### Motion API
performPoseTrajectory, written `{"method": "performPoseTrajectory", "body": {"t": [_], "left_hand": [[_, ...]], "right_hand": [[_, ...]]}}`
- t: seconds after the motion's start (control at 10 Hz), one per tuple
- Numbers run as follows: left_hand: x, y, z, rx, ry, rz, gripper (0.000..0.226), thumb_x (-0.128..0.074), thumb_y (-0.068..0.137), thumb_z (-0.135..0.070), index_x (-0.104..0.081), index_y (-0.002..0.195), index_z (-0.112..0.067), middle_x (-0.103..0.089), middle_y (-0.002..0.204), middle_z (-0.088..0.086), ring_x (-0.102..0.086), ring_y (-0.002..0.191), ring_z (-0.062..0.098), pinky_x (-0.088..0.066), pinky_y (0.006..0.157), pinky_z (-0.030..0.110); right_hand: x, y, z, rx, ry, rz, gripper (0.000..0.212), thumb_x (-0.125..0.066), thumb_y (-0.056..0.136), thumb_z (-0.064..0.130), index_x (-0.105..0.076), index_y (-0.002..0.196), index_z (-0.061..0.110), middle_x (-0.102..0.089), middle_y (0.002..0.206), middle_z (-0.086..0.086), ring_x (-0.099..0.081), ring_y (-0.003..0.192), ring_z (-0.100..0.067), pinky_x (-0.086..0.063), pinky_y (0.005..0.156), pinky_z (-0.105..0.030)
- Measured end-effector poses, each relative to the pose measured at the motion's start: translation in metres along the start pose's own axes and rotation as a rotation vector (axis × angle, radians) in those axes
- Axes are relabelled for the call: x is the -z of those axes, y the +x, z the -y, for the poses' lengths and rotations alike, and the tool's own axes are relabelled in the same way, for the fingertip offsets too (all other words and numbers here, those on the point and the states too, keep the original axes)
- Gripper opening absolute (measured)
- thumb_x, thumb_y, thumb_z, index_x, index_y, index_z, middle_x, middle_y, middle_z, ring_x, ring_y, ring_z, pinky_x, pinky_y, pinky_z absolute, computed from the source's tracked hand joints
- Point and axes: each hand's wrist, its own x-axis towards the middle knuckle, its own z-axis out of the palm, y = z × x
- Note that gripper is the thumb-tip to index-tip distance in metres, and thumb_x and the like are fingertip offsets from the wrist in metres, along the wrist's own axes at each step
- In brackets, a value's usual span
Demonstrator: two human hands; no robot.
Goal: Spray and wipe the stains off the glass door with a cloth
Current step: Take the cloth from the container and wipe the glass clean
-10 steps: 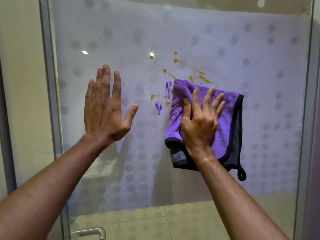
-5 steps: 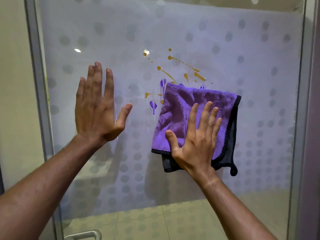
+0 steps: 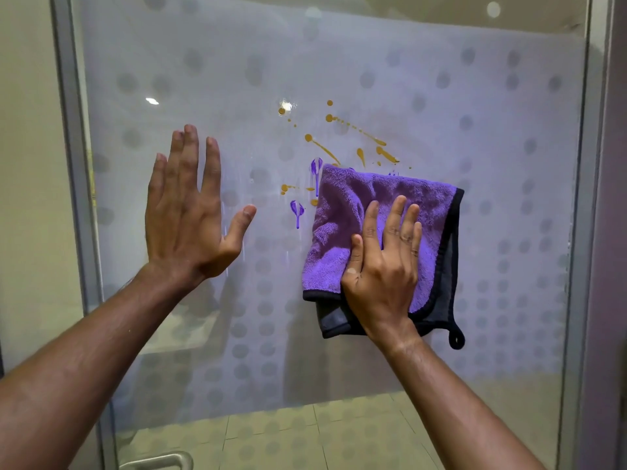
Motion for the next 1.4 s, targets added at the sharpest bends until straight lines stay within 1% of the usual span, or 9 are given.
{"method": "performPoseTrajectory", "body": {"t": [0.1, 0.3, 0.4, 0.6, 0.7, 0.9, 1.1, 1.3, 1.4], "left_hand": [[0.000, 0.000, -0.001, 0.003, 0.005, -0.007, 0.088, -0.034, 0.089, -0.058, -0.011, 0.156, -0.006, -0.005, 0.163, 0.021, -0.002, 0.152, 0.031, -0.004, 0.123, 0.045], [0.000, 0.000, -0.002, 0.001, 0.009, -0.011, 0.088, -0.037, 0.089, -0.057, -0.012, 0.155, -0.005, -0.006, 0.163, 0.021, -0.003, 0.152, 0.031, -0.005, 0.123, 0.046], [-0.001, 0.000, -0.001, 0.001, 0.007, -0.011, 0.088, -0.036, 0.089, -0.057, -0.013, 0.155, -0.005, -0.006, 0.163, 0.020, -0.003, 0.152, 0.031, -0.006, 0.123, 0.046], [-0.002, 0.000, 0.000, 0.003, 0.013, -0.011, 0.088, -0.035, 0.089, -0.058, -0.012, 0.156, -0.006, -0.005, 0.163, 0.020, -0.003, 0.152, 0.031, -0.005, 0.123, 0.045], [-0.001, 0.000, 0.000, 0.003, 0.011, -0.005, 0.088, -0.035, 0.089, -0.058, -0.011, 0.156, -0.006, -0.004, 0.163, 0.020, -0.002, 0.153, 0.030, -0.004, 0.123, 0.045], [-0.001, 0.000, 0.000, 0.006, 0.003, 0.002, 0.088, -0.035, 0.089, -0.058, -0.011, 0.156, -0.006, -0.004, 0.163, 0.020, -0.001, 0.153, 0.030, -0.004, 0.123, 0.045], [-0.001, -0.001, -0.001, 0.009, 0.008, 0.001, 0.088, -0.034, 0.089, -0.059, -0.011, 0.156, -0.006, -0.004, 0.163, 0.020, -0.001, 0.153, 0.030, -0.004, 0.123, 0.046], [0.000, 0.000, 0.000, 0.004, 0.005, 0.005, 0.089, -0.034, 0.088, -0.059, -0.010, 0.156, -0.006, -0.004, 0.164, 0.020, -0.001, 0.153, 0.030, -0.005, 0.123, 0.045], [0.000, -0.001, -0.001, 0.007, 0.001, 0.004, 0.089, -0.034, 0.089, -0.059, -0.010, 0.156, -0.007, -0.004, 0.164, 0.020, -0.002, 0.153, 0.030, -0.004, 0.123, 0.044]], "right_hand": [[0.001, 0.002, -0.001, -0.003, 0.032, -0.025, 0.050, -0.042, 0.099, 0.027, -0.045, 0.143, 0.002, -0.029, 0.151, -0.030, -0.021, 0.143, -0.046, -0.024, 0.114, -0.058], [-0.002, 0.019, 0.029, -0.156, 0.062, 0.023, 0.072, -0.048, 0.091, 0.056, -0.042, 0.146, 0.009, -0.023, 0.151, -0.036, -0.014, 0.143, -0.050, -0.011, 0.117, -0.061], [-0.008, 0.034, 0.039, -0.174, 0.058, -0.026, 0.070, -0.051, 0.090, 0.056, -0.050, 0.141, 0.009, -0.029, 0.147, -0.038, -0.019, 0.140, -0.054, -0.012, 0.115, -0.063], [-0.018, 0.038, 0.031, -0.105, 0.049, -0.137, 0.044, -0.056, 0.096, 0.032, -0.061, 0.130, 0.005, -0.044, 0.139, -0.036, -0.032, 0.131, -0.060, -0.028, 0.109, -0.066], [-0.019, 0.039, 0.027, -0.073, 0.039, -0.153, 0.041, -0.056, 0.097, 0.029, -0.062, 0.129, 0.003, -0.048, 0.137, -0.034, -0.036, 0.129, -0.059, -0.031, 0.108, -0.064], [-0.023, 0.046, 0.025, -0.091, 0.094, -0.227, 0.037, -0.058, 0.095, 0.024, -0.065, 0.122, 0.000, -0.054, 0.131, -0.032, -0.044, 0.126, -0.055, -0.036, 0.105, -0.063], [-0.011, 0.039, 0.028, -0.077, 0.197, -0.164, 0.046, -0.058, 0.096, 0.028, -0.057, 0.133, 0.001, -0.046, 0.142, -0.030, -0.038, 0.138, -0.040, -0.024, 0.115, -0.056], [-0.005, 0.037, 0.036, -0.098, 0.145, -0.131, 0.060, -0.056, 0.093, 0.044, -0.055, 0.135, 0.001, -0.046, 0.140, -0.029, -0.038, 0.137, -0.038, -0.024, 0.116, -0.054], [-0.005, 0.027, 0.034, -0.113, 0.128, -0.115, 0.066, -0.058, 0.091, 0.047, -0.052, 0.137, 0.000, -0.040, 0.147, -0.028, -0.033, 0.141, -0.038, -0.022, 0.118, -0.050]]}}
